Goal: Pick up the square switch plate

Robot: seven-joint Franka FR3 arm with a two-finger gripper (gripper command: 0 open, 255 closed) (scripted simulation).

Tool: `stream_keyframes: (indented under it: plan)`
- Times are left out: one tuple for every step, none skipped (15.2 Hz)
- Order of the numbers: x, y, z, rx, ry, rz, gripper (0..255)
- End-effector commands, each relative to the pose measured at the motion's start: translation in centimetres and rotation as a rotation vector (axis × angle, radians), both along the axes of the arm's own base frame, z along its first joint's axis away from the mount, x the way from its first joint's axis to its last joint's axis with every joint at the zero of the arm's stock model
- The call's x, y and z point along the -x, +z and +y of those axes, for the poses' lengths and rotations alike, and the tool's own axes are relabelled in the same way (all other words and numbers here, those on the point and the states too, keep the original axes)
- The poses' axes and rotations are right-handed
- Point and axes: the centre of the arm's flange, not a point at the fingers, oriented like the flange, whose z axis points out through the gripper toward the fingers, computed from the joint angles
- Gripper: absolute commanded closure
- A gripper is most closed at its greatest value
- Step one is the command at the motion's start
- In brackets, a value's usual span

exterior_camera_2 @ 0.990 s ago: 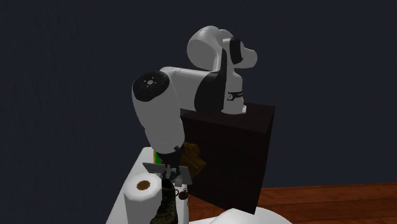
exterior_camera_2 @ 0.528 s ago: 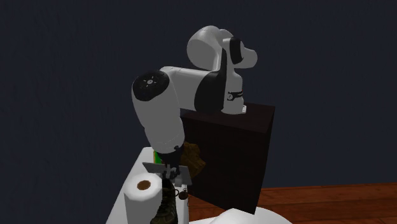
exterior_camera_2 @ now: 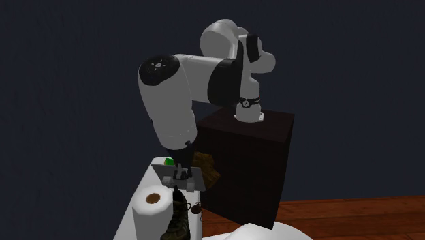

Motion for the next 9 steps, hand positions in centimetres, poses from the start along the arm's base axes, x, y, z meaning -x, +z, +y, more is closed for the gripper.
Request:
stream_keyframes:
  plan:
    - [0.0, 1.1, 0.0, 0.000, 0.000, 0.000, 255]
    - [0.0, 1.6, 0.0, 0.000, 0.000, 0.000, 255]
    - [0.0, 2.2, 0.0, 0.000, 0.000, 0.000, 255]
    - [0.0, 2.7, 0.0, 0.000, 0.000, 0.000, 255]
    - [0.0, 3.2, 0.0, 0.000, 0.000, 0.000, 255]
    - [0.0, 3.8, 0.0, 0.000, 0.000, 0.000, 255]
    - [0.0, 4.3, 0.0, 0.000, 0.000, 0.000, 255]
    - [0.0, 4.4, 0.0, 0.000, 0.000, 0.000, 255]
    - [0.0, 4.4, 0.0, 0.000, 0.000, 0.000, 255]
